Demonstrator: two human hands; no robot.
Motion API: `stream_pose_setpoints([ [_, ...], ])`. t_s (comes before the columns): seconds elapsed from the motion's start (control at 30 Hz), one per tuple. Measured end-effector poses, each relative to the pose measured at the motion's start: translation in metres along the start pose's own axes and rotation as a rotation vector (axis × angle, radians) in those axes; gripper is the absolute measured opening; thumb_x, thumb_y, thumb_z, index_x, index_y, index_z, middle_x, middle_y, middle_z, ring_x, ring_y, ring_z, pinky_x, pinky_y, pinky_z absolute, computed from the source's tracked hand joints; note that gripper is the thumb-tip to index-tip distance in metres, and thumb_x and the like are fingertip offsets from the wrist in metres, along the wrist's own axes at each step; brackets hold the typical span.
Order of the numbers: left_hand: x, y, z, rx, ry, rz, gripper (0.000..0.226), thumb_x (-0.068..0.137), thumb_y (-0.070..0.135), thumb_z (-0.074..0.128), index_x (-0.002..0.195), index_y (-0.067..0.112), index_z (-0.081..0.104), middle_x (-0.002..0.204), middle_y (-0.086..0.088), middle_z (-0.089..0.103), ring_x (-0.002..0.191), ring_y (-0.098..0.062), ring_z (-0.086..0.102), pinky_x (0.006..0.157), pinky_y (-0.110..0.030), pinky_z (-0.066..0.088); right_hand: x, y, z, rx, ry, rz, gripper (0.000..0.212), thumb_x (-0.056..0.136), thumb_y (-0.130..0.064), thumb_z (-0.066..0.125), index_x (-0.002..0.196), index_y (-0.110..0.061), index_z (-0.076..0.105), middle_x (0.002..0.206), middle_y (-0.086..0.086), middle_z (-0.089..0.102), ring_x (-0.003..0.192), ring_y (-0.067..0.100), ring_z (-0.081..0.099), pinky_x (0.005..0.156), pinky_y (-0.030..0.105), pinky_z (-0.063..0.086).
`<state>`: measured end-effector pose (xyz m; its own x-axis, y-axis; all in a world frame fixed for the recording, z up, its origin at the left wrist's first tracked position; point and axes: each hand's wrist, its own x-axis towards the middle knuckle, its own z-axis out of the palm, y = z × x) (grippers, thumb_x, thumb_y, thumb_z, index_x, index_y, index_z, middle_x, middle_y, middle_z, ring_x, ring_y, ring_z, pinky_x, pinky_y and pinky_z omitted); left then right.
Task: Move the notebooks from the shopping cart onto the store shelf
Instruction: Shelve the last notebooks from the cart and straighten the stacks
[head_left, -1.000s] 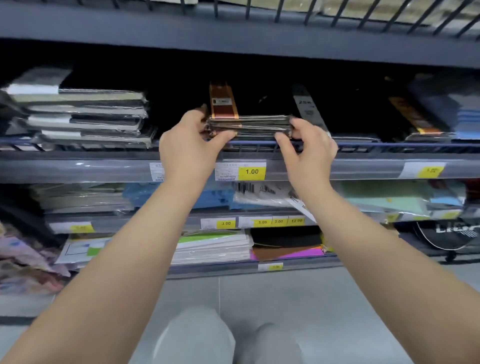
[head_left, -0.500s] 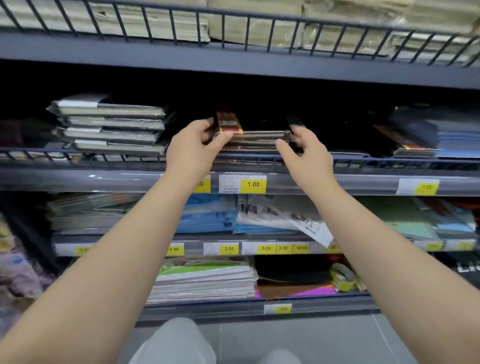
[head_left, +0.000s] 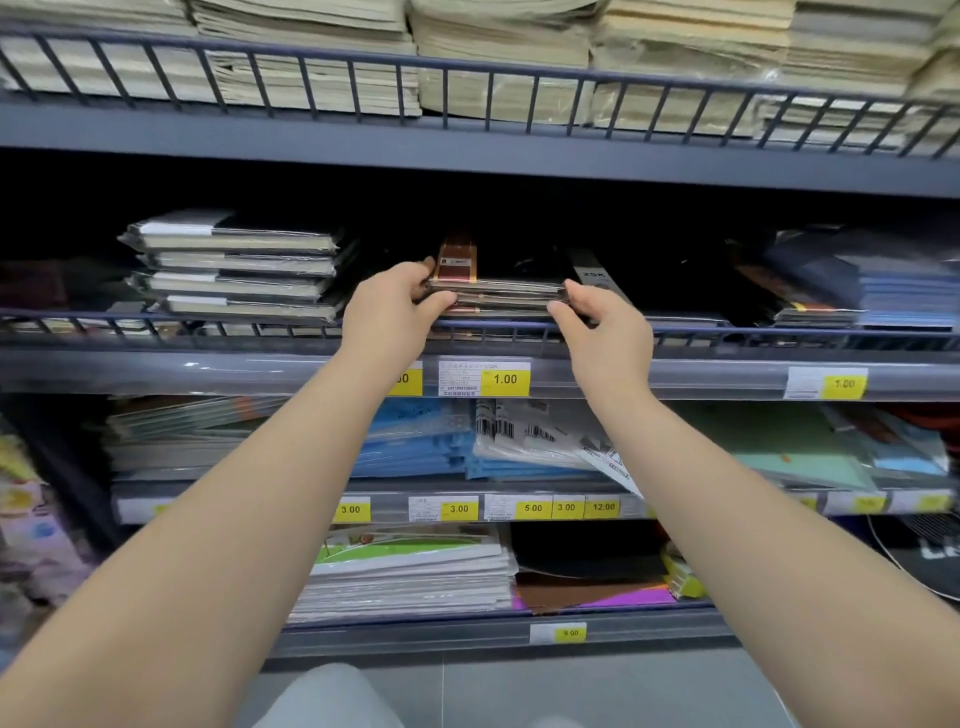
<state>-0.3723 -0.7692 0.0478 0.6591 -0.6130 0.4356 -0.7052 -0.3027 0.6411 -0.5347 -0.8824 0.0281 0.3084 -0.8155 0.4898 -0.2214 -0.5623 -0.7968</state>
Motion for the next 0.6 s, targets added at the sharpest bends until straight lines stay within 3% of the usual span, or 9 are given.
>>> stream_pose_setpoints([
  [0.1,-0.001,-0.001,0.003,0.002,0.035,-0.006,0.051,0.090,0.040,0.060,0.135,0.017,0.051,0.123,-0.004,0.065,0.117,-0.019,0.056,0.093,-0.032,0.044,0.002,-0.001,0.001,-0.003,-0.012,0.012,0.034,0.090,-0.028,0.062,0.123,-0.020,0.062,0.117,-0.007,0.066,0.111,0.008,0.058,0.094,0.017,0.040],
  [0.17,-0.003,-0.001,0.004,0.001,0.038,-0.008,0.051,0.091,0.039,0.059,0.136,0.016,0.050,0.122,-0.004,0.065,0.116,-0.021,0.057,0.092,-0.030,0.043,0.001,-0.003,0.001,-0.118,0.061,-0.041,0.032,0.089,-0.030,0.062,0.120,-0.021,0.063,0.115,-0.006,0.065,0.113,0.016,0.056,0.099,0.031,0.043],
  [0.27,-0.018,-0.002,0.004,0.012,0.017,0.075,0.055,0.093,0.036,0.055,0.143,0.020,0.040,0.127,-0.002,0.062,0.118,-0.022,0.057,0.097,-0.036,0.045,-0.009,-0.012,0.006,-0.359,0.202,-0.326,0.027,0.087,-0.030,0.061,0.111,-0.017,0.062,0.110,-0.001,0.063,0.108,0.021,0.054,0.092,0.037,0.040],
  [0.37,-0.040,-0.018,-0.006,0.121,0.089,0.182,0.055,0.095,0.032,0.053,0.146,0.023,0.036,0.133,-0.001,0.058,0.119,-0.021,0.055,0.098,-0.037,0.044,-0.023,-0.023,0.034,-0.433,0.055,-0.664,0.028,0.087,-0.027,0.057,0.112,-0.016,0.061,0.114,0.001,0.062,0.110,0.022,0.054,0.092,0.033,0.036],
  [0.5,-0.064,-0.068,-0.029,0.258,0.283,0.294,0.039,0.090,0.024,0.056,0.128,0.013,0.058,0.118,-0.007,0.065,0.109,-0.028,0.059,0.090,-0.045,0.048,-0.045,-0.031,0.084,-0.393,-0.067,-0.854,0.038,0.088,-0.024,0.055,0.124,-0.013,0.058,0.125,0.005,0.060,0.118,0.023,0.050,0.101,0.036,0.032],
  [0.57,-0.074,-0.098,-0.036,0.294,0.409,0.306,0.040,0.087,0.022,0.056,0.124,0.009,0.059,0.113,-0.011,0.063,0.103,-0.030,0.058,0.083,-0.045,0.049,-0.058,-0.036,0.104,-0.394,-0.078,-0.929,0.043,0.087,-0.022,0.055,0.129,-0.010,0.055,0.132,0.008,0.057,0.124,0.022,0.043,0.105,0.036,0.027],
  [0.6,-0.078,-0.111,-0.040,0.325,0.431,0.280,0.045,0.087,0.022,0.055,0.130,0.008,0.055,0.121,-0.014,0.059,0.109,-0.031,0.055,0.088,-0.045,0.046,-0.064,-0.039,0.112,-0.409,-0.089,-0.961,0.046,0.088,-0.022,0.054,0.131,-0.009,0.053,0.134,0.008,0.055,0.127,0.022,0.041,0.107,0.036,0.026],
])
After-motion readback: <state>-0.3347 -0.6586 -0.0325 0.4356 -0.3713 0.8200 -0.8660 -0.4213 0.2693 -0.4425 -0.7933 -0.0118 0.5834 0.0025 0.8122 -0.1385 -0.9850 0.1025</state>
